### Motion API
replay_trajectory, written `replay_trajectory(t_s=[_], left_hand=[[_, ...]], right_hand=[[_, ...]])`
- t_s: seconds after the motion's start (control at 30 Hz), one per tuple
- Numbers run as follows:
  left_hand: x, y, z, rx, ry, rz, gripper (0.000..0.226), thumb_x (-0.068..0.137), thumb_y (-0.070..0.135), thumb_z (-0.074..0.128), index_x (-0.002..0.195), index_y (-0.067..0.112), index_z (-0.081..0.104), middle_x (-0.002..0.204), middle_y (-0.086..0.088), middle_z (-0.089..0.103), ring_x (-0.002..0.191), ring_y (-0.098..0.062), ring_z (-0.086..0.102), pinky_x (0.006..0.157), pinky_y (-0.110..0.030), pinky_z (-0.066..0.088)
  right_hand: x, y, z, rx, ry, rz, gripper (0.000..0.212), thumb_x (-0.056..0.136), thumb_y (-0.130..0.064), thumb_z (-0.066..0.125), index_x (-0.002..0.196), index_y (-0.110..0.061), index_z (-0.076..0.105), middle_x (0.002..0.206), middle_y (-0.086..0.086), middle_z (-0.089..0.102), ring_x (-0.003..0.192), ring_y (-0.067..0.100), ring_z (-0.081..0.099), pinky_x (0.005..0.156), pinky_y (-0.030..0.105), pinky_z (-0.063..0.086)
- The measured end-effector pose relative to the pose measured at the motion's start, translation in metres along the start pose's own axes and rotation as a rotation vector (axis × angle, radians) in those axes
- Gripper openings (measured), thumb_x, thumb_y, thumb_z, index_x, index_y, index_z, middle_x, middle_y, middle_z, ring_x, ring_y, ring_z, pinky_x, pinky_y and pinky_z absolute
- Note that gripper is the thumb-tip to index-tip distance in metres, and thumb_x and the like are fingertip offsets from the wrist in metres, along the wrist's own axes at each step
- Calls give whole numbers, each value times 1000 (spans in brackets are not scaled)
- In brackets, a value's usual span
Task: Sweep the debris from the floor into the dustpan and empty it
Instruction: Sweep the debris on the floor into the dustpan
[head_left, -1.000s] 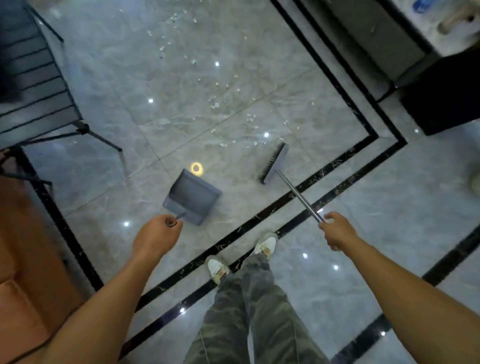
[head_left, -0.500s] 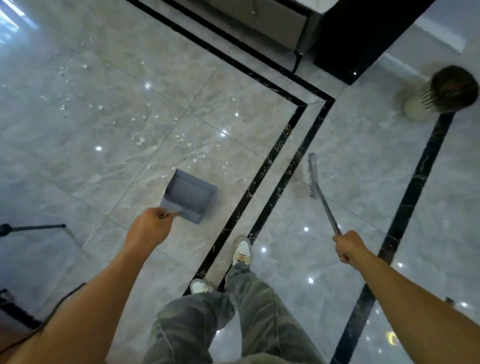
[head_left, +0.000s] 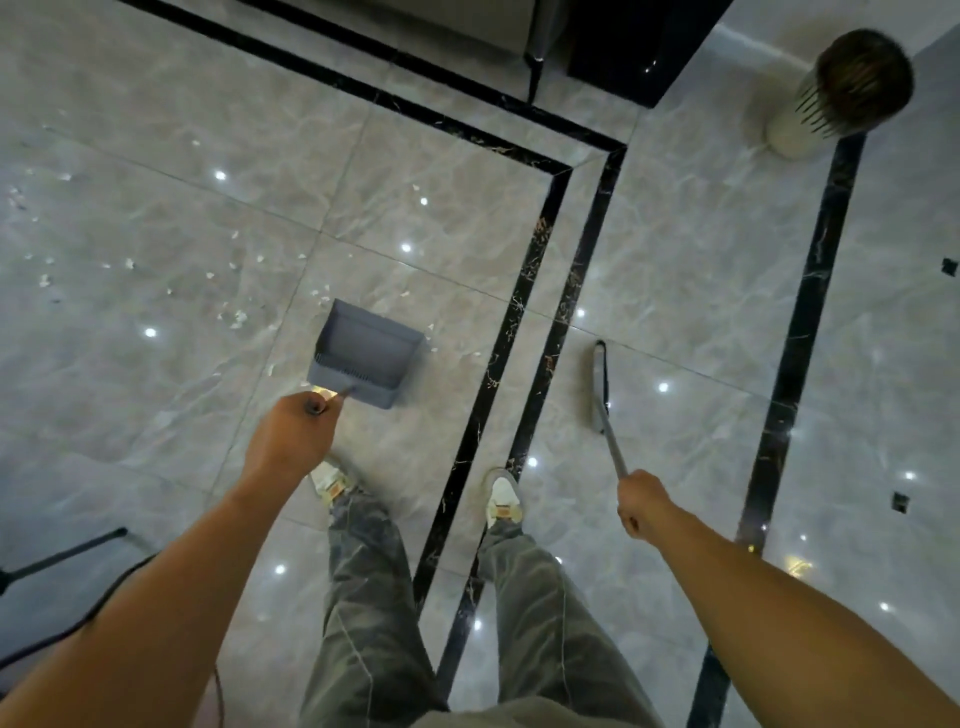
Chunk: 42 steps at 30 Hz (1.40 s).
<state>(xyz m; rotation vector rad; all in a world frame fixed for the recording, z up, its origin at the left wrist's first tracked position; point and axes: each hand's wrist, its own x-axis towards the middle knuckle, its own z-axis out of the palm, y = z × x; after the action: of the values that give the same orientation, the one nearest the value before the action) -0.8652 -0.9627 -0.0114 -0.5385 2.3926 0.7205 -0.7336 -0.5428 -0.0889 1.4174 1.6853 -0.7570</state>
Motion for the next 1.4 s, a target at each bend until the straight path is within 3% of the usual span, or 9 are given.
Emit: replay_trajectory(t_s=[0.17, 0.4, 0.7, 0.87, 1.0, 1.1, 1.2, 1.3, 1.4], left_hand=[[44, -39, -54, -31, -3, -9, 50, 98, 51, 52, 67, 12, 60, 65, -16, 63, 69, -40, 63, 62, -38, 47], [88, -107, -140, -132, 38, -79, 53, 96, 49, 54, 74, 0, 56, 54, -9, 50, 52, -32, 46, 56, -35, 39], [111, -194, -209, -227, 94, -142, 51, 100, 45, 52, 70, 4, 56, 59, -10, 55, 60, -32, 53, 59, -36, 40], [132, -197, -216, -318, 138, -194, 44, 100, 43, 52, 75, 8, 62, 67, -10, 60, 73, -36, 59, 67, -38, 44], [162, -178, -227, -370, 187, -260, 43, 98, 44, 52, 78, 9, 66, 73, -13, 64, 76, -37, 63, 69, -39, 47], [192, -161, -237, -390, 219, -281, 41, 96, 45, 52, 83, 10, 68, 85, -18, 70, 85, -42, 68, 75, -42, 53], [221, -147, -247, -347, 192, -306, 41, 93, 47, 54, 93, 9, 71, 97, -24, 73, 93, -44, 70, 81, -47, 58], [241, -122, -255, -200, 117, -249, 34, 95, 42, 54, 92, 12, 69, 79, -13, 68, 74, -34, 66, 68, -40, 53], [246, -102, -256, -63, 61, -195, 33, 96, 42, 55, 81, 16, 68, 76, -7, 66, 66, -23, 58, 63, -32, 46]], right_hand=[[-42, -57, 78, -38, -76, -28, 31, 96, 3, 37, 120, 0, 56, 81, 20, 54, 53, 22, 45, 38, 21, 34], [-107, -151, 193, -4, -145, -62, 32, 92, 3, 39, 115, -9, 59, 96, 22, 60, 59, 23, 45, 46, 27, 32], [-180, -272, 272, -27, -184, -172, 33, 98, 0, 30, 114, -9, 58, 67, 13, 50, 45, 17, 38, 38, 20, 29], [-190, -319, 250, -210, -57, -335, 34, 93, 3, 35, 114, -2, 61, 79, 19, 58, 49, 23, 48, 38, 23, 36], [-180, -363, 217, -296, 58, -394, 32, 92, 2, 35, 107, -3, 62, 70, 19, 53, 47, 21, 45, 37, 19, 33], [-174, -403, 187, -425, 89, -419, 24, 96, 1, 36, 83, -2, 56, 67, 16, 47, 50, 22, 42, 32, 20, 30], [-172, -438, 160, -596, 123, -452, 27, 93, 7, 46, 67, -3, 48, 68, 14, 49, 66, 24, 55, 26, 19, 33], [-148, -476, 133, -682, 178, -497, 15, 93, 3, 45, 89, 3, 59, 72, 15, 52, 66, 28, 57, 36, 25, 39], [-119, -511, 109, -646, 205, -544, 24, 98, -5, 42, 116, -2, 59, 90, 18, 58, 79, 34, 62, 55, 35, 54]])
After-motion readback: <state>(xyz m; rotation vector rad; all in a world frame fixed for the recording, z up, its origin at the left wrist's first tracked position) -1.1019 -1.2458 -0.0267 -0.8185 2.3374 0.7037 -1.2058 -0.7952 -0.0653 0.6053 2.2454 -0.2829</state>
